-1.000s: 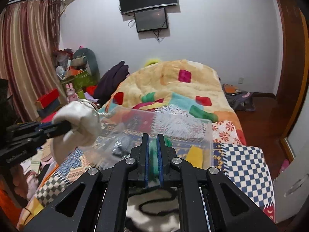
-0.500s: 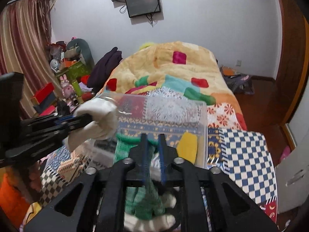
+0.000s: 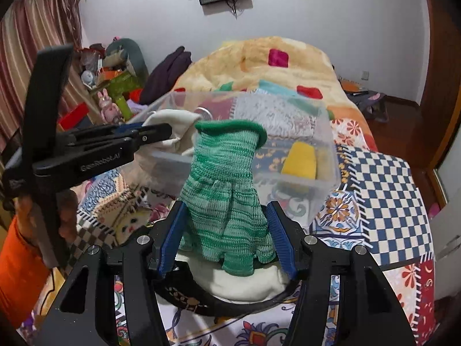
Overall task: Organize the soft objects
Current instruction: 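Release the white cloth into the box with the left tool while the right tool drops the glove in, then grasp the yellow plush ball with the left tool while the right tool grasps the black bag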
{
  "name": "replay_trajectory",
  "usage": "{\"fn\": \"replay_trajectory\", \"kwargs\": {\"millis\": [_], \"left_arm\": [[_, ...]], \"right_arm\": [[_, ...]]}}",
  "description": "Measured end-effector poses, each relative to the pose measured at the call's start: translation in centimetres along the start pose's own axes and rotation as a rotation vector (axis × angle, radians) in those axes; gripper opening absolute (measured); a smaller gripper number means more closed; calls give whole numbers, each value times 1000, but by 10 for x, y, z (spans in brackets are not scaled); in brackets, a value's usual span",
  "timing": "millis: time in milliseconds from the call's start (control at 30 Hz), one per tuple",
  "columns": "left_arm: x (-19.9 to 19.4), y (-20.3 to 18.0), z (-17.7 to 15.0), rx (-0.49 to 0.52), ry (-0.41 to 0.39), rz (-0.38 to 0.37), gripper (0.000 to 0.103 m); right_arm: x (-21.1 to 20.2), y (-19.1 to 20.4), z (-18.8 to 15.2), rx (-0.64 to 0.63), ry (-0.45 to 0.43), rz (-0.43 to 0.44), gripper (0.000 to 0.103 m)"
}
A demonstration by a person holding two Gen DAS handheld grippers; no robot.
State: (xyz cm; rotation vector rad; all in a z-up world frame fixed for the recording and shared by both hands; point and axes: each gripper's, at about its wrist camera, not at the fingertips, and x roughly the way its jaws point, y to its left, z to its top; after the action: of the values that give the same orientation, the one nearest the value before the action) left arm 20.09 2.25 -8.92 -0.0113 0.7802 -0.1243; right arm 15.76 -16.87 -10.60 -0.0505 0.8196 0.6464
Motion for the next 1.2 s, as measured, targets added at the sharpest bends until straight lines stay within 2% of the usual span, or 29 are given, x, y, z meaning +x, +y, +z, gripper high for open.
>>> {"fn": "replay_trajectory", "kwargs": {"millis": [67, 100, 133, 200, 300, 467, 600, 700, 867, 1067, 1200], "left_arm": [[-1, 2, -1, -10, -3, 3, 47], [-2, 4, -1, -16, -4, -4, 54], [-4, 5, -2, -24, -6, -10, 57], [-6, 6, -3, -26, -10, -12, 57], [-11, 6, -5, -21, -17, -7, 60], [-24, 10, -8, -32, -41, -10, 68], [-38, 14, -10, -51, -66, -4, 78], [-47, 19, -13, -73, -84, 1, 85], [-59, 23, -20, -76, -98, 12, 89], [-57, 26, -33, -77, -62, 10, 90], [-56, 24, -43, -69, -35, 20, 90]], "right_arm": [[2, 0, 1, -5, 0, 7, 43], [3, 0, 2, -6, 2, 16, 32], [3, 0, 3, -7, 1, 21, 23], [2, 1, 4, -13, -5, 23, 13], [-4, 2, 5, -14, -27, 38, 10], [-23, 6, 15, -26, -100, 55, 10], [-34, 1, 37, -1, -176, 35, 10], [-29, -5, 50, 22, -197, 0, 10], [1, -8, 59, 1, -139, -57, 10], [23, -10, 51, -19, -48, -84, 12], [16, -9, 49, -28, -40, -94, 27]]}}
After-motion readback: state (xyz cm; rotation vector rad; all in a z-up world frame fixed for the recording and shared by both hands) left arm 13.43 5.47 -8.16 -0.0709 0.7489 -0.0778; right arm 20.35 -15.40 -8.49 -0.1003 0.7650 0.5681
